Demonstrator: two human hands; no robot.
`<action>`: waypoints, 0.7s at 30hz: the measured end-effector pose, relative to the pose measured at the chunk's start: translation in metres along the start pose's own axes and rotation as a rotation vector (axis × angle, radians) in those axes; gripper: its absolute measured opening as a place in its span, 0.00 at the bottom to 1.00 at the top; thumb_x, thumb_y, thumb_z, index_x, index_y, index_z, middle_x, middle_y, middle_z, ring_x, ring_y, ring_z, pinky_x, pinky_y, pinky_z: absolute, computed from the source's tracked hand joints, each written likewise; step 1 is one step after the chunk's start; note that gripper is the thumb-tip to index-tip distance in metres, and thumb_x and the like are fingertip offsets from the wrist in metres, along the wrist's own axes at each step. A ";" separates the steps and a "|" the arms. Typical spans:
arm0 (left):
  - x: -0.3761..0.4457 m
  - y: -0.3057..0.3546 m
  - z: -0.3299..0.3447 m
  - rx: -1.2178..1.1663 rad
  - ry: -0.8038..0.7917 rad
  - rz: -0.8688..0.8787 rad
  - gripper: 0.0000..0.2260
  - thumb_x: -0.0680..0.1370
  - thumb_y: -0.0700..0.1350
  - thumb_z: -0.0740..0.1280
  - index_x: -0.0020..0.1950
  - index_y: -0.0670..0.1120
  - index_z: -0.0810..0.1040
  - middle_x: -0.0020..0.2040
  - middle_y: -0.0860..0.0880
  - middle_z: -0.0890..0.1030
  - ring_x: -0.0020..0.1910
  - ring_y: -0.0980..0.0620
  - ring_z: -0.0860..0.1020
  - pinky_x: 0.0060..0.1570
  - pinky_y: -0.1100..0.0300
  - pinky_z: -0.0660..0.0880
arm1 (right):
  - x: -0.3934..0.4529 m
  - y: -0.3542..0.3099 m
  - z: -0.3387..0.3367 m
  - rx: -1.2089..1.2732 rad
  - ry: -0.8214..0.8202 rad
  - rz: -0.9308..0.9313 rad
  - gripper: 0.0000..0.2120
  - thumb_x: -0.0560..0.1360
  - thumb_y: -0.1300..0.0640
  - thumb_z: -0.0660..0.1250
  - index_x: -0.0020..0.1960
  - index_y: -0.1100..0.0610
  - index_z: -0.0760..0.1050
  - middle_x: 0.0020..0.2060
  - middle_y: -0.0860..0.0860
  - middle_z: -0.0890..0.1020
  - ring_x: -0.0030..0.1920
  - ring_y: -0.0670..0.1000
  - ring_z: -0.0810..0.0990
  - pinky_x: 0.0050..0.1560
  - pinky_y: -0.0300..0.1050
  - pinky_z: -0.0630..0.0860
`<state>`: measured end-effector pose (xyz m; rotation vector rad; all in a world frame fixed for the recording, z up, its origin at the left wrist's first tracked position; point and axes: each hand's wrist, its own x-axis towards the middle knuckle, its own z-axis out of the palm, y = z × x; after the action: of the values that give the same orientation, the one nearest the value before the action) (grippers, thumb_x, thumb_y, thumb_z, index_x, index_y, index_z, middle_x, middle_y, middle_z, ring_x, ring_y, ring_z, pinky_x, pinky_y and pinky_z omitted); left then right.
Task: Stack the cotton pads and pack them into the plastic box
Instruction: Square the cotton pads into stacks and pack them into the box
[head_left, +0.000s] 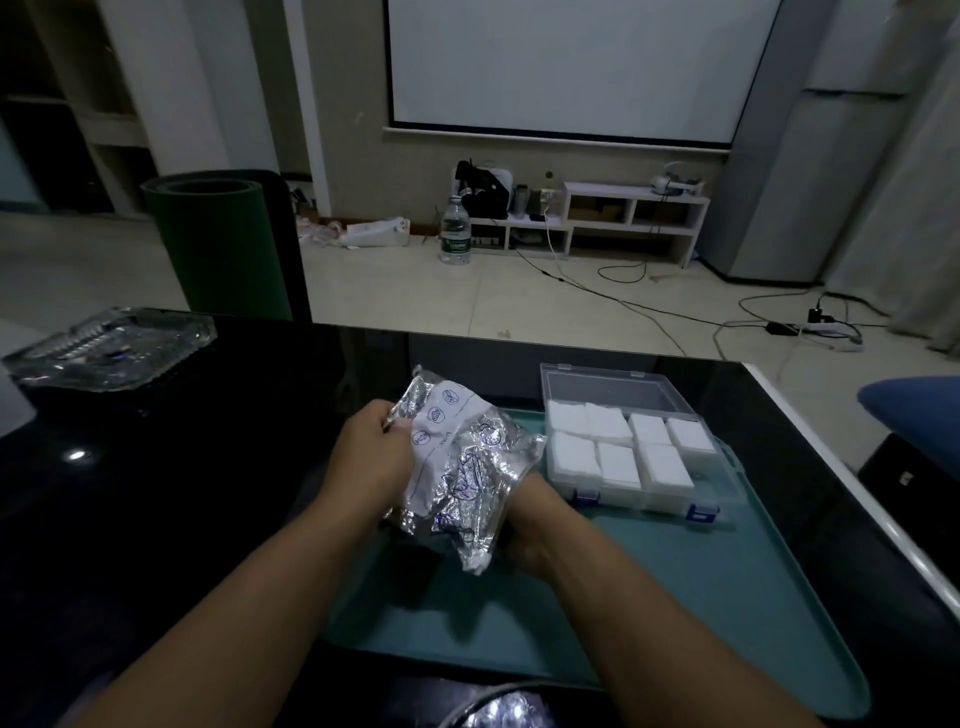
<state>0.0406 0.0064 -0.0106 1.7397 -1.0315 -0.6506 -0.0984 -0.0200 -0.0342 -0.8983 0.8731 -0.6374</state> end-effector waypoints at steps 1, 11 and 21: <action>0.000 0.001 0.000 -0.064 -0.007 -0.043 0.09 0.81 0.40 0.59 0.44 0.45 0.77 0.43 0.44 0.82 0.45 0.43 0.80 0.49 0.49 0.77 | -0.003 0.000 0.001 -0.006 -0.015 -0.010 0.16 0.79 0.48 0.63 0.53 0.60 0.80 0.44 0.55 0.85 0.42 0.54 0.84 0.43 0.47 0.79; -0.006 0.002 0.003 -0.077 -0.057 0.017 0.08 0.83 0.42 0.59 0.47 0.47 0.76 0.44 0.46 0.80 0.43 0.47 0.79 0.45 0.54 0.75 | -0.005 -0.008 0.006 0.151 0.027 -0.058 0.15 0.82 0.54 0.59 0.43 0.61 0.76 0.30 0.54 0.82 0.28 0.52 0.81 0.32 0.41 0.79; -0.003 -0.015 -0.001 0.138 -0.078 -0.029 0.05 0.81 0.43 0.60 0.47 0.48 0.75 0.45 0.47 0.81 0.46 0.46 0.80 0.51 0.49 0.78 | -0.004 0.000 -0.026 -0.327 0.180 -0.305 0.22 0.67 0.49 0.77 0.60 0.50 0.78 0.51 0.48 0.85 0.51 0.51 0.84 0.54 0.54 0.81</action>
<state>0.0453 0.0119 -0.0242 1.8647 -1.1295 -0.6837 -0.1221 -0.0275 -0.0413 -1.2994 1.0296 -0.8633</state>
